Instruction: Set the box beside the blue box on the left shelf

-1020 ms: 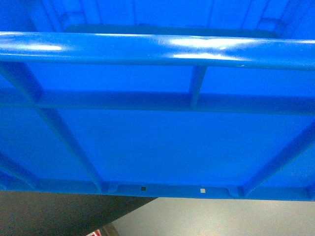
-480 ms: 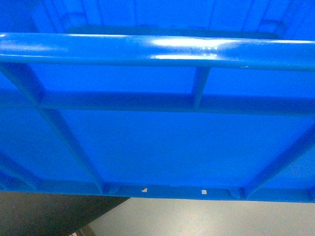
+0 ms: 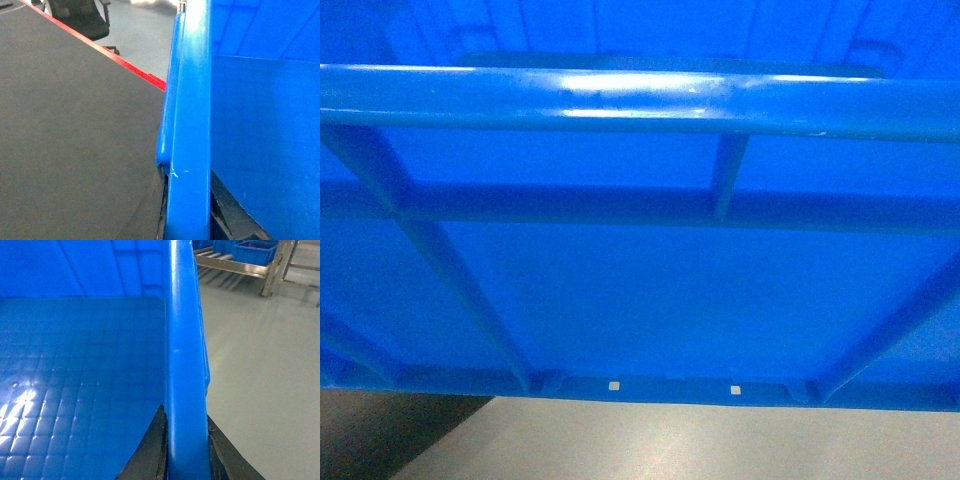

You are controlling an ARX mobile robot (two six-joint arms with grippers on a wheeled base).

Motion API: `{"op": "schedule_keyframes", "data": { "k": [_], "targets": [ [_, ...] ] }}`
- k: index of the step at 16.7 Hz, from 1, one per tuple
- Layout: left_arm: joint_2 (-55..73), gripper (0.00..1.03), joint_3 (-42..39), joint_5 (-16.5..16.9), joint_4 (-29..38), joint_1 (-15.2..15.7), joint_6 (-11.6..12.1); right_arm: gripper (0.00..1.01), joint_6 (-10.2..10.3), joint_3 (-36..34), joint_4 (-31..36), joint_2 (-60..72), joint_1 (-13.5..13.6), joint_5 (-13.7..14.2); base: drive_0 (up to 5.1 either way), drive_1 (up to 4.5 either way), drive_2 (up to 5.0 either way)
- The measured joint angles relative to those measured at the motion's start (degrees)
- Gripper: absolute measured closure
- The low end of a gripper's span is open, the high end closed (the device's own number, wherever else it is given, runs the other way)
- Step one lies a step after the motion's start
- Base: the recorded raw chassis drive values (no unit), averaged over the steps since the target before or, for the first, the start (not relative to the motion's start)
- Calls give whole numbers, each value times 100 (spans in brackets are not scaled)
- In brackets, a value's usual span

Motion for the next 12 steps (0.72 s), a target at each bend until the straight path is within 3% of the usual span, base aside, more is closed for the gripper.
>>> {"op": "schedule_keyframes", "data": {
  "k": [12],
  "targets": [
    [0,92,0,4,0,0,2,91,-2,0,2,0,0,4,-160,-160,-160]
  ]
}}
